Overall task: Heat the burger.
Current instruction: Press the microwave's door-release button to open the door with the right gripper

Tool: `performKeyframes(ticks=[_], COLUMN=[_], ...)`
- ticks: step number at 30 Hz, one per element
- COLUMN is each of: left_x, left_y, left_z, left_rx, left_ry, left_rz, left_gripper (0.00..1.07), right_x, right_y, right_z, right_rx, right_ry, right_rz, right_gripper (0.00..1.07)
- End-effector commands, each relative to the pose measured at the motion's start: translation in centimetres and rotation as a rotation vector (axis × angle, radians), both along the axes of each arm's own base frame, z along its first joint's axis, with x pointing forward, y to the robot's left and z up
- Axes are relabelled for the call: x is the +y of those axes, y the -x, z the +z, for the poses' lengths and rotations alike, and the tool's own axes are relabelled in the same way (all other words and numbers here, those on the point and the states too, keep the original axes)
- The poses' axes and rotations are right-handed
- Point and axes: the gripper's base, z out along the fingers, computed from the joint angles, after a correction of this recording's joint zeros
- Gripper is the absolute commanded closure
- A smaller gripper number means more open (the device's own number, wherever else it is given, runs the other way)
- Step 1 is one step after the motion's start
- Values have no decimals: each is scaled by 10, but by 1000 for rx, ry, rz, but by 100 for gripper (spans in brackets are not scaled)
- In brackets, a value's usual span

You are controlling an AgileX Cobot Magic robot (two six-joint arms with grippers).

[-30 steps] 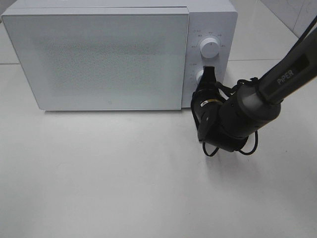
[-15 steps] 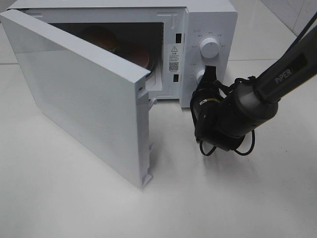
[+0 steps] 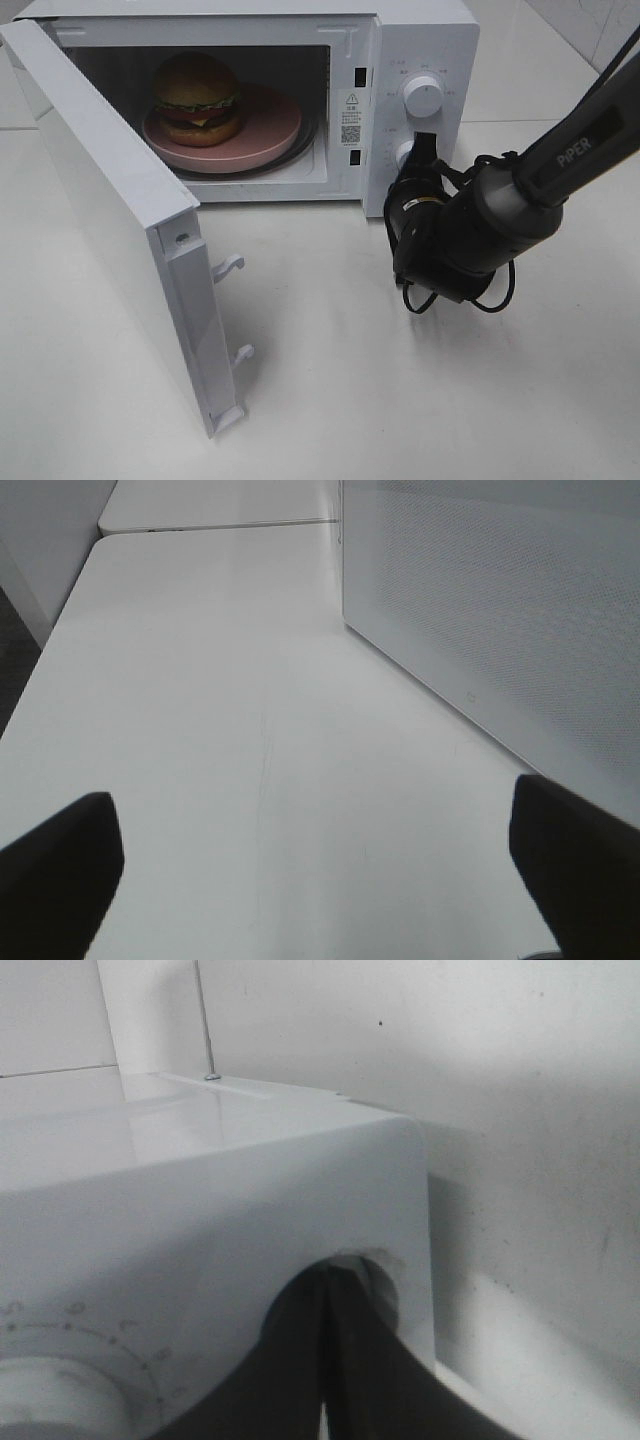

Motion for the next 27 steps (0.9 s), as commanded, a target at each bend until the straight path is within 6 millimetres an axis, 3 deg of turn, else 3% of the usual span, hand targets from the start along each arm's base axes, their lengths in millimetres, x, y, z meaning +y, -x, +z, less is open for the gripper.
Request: performKeyframes(ticks=[1, 19, 25, 27], left_x=[0, 0, 0, 0], left_y=[3, 3, 3, 3], left_z=[-1, -1, -1, -1], left_rx=[-16, -16, -16, -16], left_ry=[4, 4, 4, 4], left_rz=[2, 2, 2, 2], left_gripper=[9, 9, 9, 9], right_x=[8, -2, -7, -9], right_y=[-12, 33, 48, 55], right_z=[35, 30, 37, 49], right_rx=[-177, 142, 197, 218], right_ry=[29, 166, 259, 376], right_rz=[73, 311, 416, 570], right_gripper=[107, 107, 107, 107])
